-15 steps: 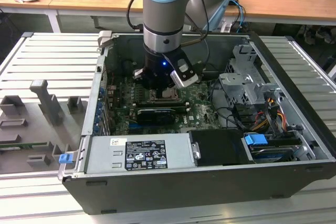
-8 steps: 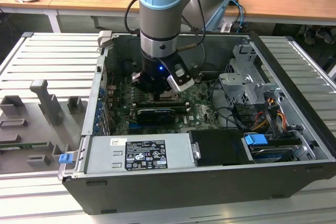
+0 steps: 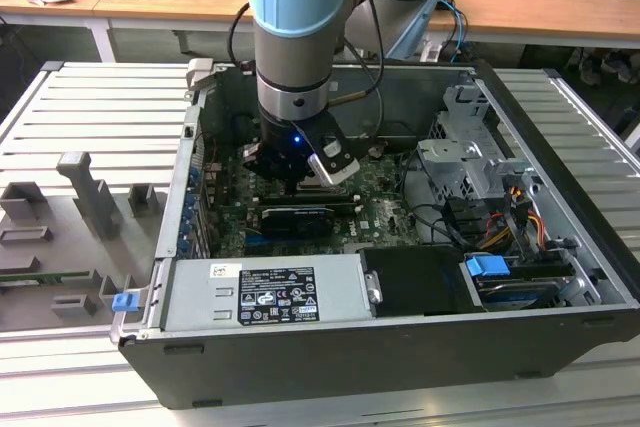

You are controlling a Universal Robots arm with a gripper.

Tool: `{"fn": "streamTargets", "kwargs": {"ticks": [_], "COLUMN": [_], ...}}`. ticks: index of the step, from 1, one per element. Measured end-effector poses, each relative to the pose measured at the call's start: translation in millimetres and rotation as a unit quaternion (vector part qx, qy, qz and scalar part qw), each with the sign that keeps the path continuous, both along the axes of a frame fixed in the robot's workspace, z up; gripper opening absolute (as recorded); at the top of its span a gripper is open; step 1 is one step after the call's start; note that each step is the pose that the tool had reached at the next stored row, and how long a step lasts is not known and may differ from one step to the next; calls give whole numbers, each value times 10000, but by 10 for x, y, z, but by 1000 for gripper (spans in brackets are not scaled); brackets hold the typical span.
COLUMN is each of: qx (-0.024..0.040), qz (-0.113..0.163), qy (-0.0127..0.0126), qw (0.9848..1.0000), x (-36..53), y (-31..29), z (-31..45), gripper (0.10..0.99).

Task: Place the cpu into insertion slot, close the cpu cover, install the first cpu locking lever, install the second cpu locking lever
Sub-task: 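Install the second cpu locking lever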

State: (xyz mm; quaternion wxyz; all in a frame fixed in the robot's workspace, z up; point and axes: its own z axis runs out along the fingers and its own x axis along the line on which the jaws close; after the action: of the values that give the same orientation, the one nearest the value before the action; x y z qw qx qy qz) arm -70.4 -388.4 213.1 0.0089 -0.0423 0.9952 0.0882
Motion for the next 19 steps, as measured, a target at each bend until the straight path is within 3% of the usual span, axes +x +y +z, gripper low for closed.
{"fn": "streamTargets", "kwargs": {"ticks": [2,8,15,19], "qx": [18,88,251,269], "qz": [0,1,1,1], "qy": [-1,-1,-8,-21], "qw": [10000,10000,9997,9996], "x": [-28,-44,-60,-89], "y": [0,-2,-1,-2], "z": [-51,-110,-170,-149], "gripper": [106,106,106,106]}}
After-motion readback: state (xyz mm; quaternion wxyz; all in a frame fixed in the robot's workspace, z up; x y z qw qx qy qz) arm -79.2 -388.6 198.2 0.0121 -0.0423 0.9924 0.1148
